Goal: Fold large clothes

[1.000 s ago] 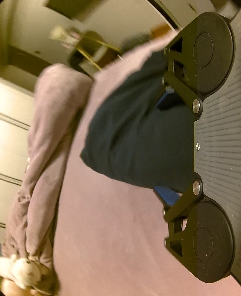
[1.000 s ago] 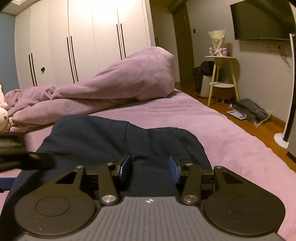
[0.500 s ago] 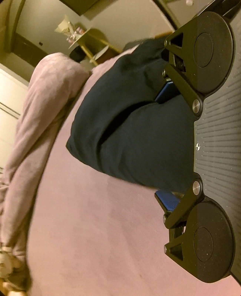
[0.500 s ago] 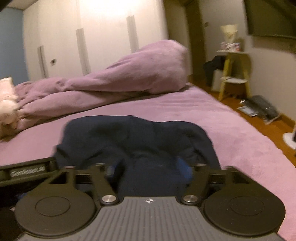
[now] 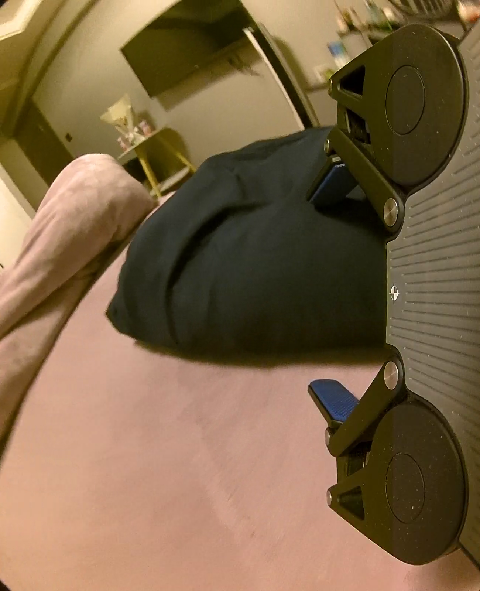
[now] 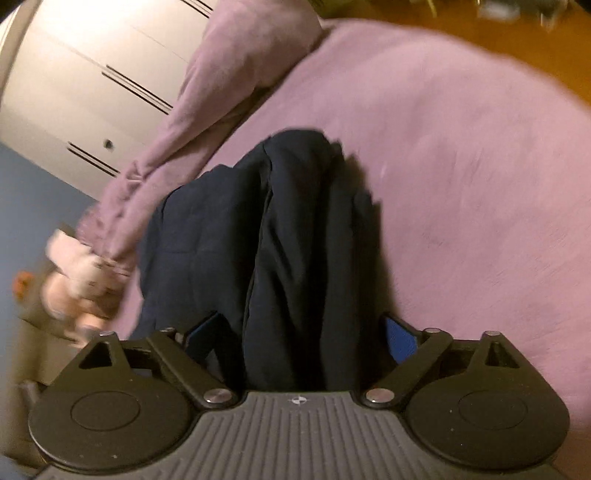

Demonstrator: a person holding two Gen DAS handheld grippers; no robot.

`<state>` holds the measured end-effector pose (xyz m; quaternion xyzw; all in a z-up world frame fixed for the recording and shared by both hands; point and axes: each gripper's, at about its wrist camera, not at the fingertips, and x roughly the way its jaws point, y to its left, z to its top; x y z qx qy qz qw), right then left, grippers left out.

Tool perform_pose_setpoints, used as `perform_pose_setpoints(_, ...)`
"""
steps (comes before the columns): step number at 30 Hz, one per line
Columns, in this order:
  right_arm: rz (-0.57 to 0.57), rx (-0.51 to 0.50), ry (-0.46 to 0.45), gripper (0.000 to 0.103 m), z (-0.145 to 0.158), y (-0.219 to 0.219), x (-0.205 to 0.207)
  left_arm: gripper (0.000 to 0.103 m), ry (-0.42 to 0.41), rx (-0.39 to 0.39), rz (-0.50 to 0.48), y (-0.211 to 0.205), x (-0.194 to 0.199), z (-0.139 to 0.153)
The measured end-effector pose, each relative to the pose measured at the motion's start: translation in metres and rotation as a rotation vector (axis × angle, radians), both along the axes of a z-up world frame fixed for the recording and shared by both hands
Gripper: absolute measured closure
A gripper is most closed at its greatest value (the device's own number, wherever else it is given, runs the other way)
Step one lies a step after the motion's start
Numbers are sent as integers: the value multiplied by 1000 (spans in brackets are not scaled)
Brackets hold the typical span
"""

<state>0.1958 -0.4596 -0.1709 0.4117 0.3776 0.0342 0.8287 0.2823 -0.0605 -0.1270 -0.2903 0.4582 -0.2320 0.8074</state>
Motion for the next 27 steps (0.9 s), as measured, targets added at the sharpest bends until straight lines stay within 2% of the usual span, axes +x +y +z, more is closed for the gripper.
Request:
perform_pose_setpoints(4,-1,117,-20,20,-18,-4,5,1,85,-106,4,-5,17,-16)
perform_pose_setpoints(5,0,125,-25,22,-19,-5,5,6,97,-123,4,-8,19,-19)
perform_pose_setpoints(7,2,131,-34,25,-20,-6,6,10,109,-112,8,-16,23,-17)
perform_pose_setpoints(9,0,133,-42,31,-20,-4,5,17,83,-75,-6,-23,24,-8)
perform_pose_setpoints(11,-9,140,-49,38,-19,-6,1,27,68,-74,-12,-22,21,-1)
perform_pose_setpoints(18,-26,132,-70,46,-3,10,1,37,38,-101,1,-9,16,14)
perform_pose_setpoints(23,41,153,-61,47,2,42,21,38,-46,-38,54,31,7,40)
perform_pose_setpoints(27,155,167,-51,47,-2,104,55,37,-90,61,142,90,-2,52)
